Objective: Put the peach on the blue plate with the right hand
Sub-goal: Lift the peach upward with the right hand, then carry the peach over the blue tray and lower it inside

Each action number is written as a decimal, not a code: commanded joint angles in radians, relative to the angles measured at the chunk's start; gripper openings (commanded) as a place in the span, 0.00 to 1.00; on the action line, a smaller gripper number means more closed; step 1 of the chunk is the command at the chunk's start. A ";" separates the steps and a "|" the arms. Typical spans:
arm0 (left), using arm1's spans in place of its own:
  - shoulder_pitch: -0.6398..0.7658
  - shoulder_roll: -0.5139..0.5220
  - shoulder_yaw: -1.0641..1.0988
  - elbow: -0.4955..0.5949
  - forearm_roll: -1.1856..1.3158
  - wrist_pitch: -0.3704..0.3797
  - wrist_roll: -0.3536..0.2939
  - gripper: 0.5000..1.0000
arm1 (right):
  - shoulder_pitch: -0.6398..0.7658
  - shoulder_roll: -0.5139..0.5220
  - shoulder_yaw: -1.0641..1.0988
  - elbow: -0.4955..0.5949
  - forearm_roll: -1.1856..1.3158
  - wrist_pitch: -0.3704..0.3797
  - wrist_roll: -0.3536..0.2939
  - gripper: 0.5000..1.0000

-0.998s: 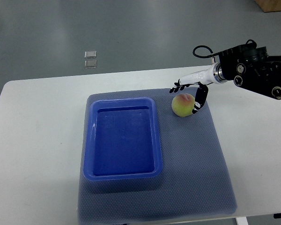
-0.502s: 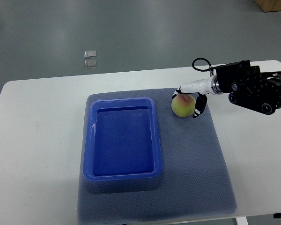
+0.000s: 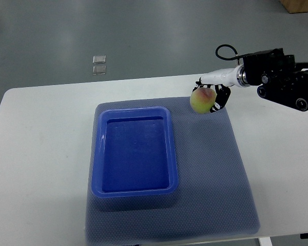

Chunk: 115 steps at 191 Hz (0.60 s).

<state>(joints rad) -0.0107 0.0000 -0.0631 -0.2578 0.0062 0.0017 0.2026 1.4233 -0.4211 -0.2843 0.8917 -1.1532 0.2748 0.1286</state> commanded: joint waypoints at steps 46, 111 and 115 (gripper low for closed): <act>-0.002 0.000 0.000 -0.005 0.000 0.000 0.000 1.00 | 0.347 -0.235 0.004 0.257 0.049 0.285 0.002 0.00; 0.000 0.000 0.000 -0.006 0.000 -0.002 0.000 1.00 | 0.355 -0.091 -0.001 0.297 0.128 0.115 -0.003 0.00; 0.000 0.000 0.000 -0.006 0.000 -0.002 0.000 1.00 | 0.355 -0.091 -0.001 0.297 0.128 0.115 -0.003 0.00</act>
<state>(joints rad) -0.0108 0.0000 -0.0628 -0.2641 0.0061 0.0014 0.2025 1.7813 -0.5725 -0.2842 1.1988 -1.0413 0.4224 0.1261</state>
